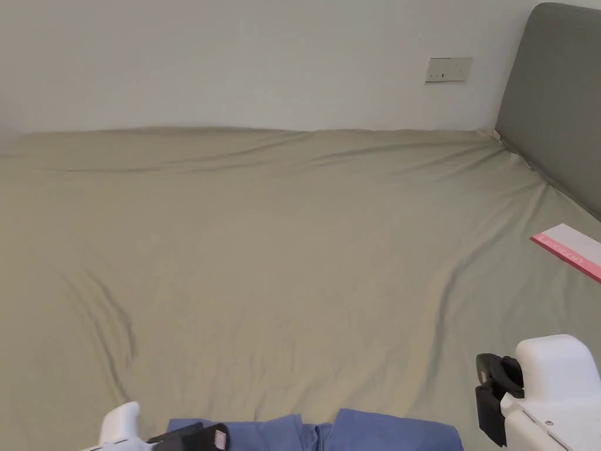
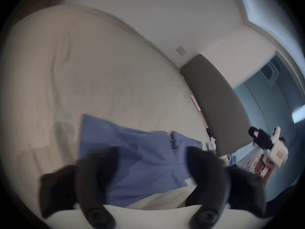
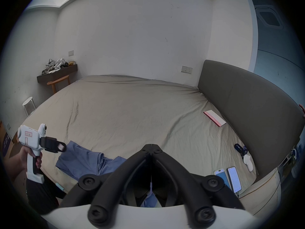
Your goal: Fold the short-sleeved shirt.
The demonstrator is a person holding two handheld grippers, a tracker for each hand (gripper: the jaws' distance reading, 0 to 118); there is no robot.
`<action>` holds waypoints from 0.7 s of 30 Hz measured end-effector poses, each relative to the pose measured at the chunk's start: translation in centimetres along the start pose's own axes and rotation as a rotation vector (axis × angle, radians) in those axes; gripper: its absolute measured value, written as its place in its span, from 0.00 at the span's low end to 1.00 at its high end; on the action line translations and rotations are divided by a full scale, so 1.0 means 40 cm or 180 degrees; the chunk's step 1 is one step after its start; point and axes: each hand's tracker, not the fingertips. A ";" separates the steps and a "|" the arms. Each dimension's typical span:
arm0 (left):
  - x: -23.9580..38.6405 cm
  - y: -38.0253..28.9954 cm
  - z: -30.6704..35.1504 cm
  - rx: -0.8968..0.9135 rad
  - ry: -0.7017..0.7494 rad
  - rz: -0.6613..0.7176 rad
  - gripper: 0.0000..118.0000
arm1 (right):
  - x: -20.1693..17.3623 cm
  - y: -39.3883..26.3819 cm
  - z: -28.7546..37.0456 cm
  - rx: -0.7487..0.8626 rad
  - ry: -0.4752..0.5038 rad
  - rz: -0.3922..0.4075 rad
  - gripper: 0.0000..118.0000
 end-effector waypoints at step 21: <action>-0.062 -0.043 -0.114 -0.0448 -0.0118 0.0709 0.09 | -0.045 0.013 -0.018 -0.0011 0.0062 0.0110 0.02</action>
